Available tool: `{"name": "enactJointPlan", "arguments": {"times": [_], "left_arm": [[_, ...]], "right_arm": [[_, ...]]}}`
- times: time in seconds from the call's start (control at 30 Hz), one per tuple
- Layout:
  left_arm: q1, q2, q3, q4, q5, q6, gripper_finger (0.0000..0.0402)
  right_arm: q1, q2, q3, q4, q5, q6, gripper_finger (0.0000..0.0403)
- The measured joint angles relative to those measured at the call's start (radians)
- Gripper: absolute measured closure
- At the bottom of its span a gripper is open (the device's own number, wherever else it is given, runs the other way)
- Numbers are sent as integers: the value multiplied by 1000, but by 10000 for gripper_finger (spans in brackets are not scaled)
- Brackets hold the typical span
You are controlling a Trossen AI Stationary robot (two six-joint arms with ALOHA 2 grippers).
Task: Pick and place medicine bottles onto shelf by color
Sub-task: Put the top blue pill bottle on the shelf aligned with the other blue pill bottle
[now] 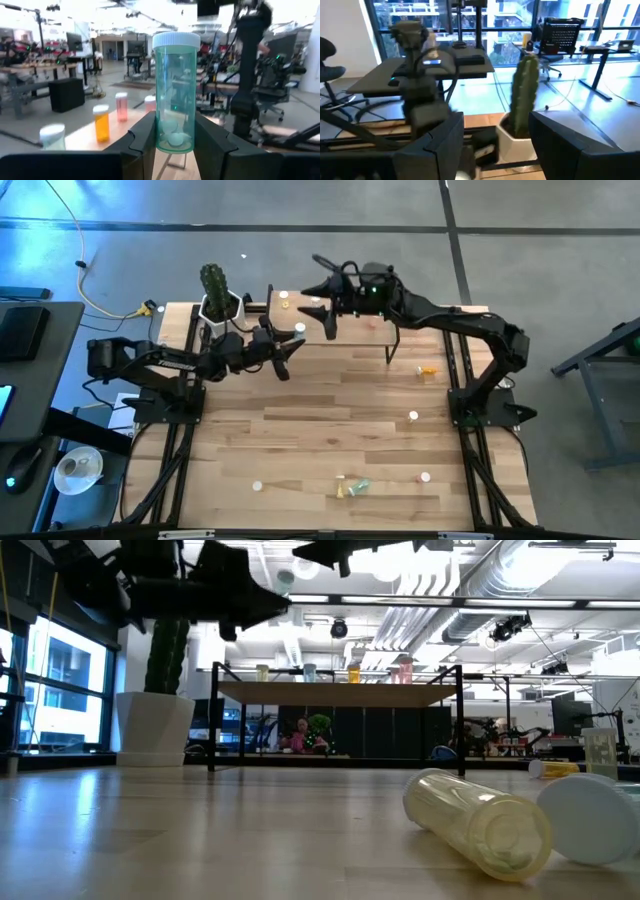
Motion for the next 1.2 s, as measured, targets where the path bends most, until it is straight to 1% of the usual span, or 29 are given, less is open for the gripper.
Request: {"name": "enactJointPlan", "arguments": {"times": [0.13, 0.33, 0.43, 0.5, 0.57, 0.77, 0.87, 1.2], "left_arm": [[17, 45, 0, 33, -1, -5, 304], [50, 89, 0, 74, -2, -18, 304], [59, 97, 0, 82, 0, -18, 304], [64, 98, 0, 82, 0, -18, 304], [66, 98, 0, 83, 2, -17, 304], [66, 98, 0, 85, 5, 1, 304], [66, 98, 0, 85, 6, 1, 304], [66, 98, 0, 86, 11, 1, 304]], "right_arm": [[-23, 34, 102, -106, -6, -9, 190], [-47, 119, 260, -351, -52, -62, 190], [-56, 158, 313, -467, -56, -81, 190], [-62, 175, 329, -521, -80, -93, 190], [-64, 190, 331, -529, -116, -92, 190], [-67, 211, 330, -567, -130, -96, 190], [-67, 213, 330, -570, -172, -96, 190], [-44, 228, 330, -578, -163, -96, 190]]}}
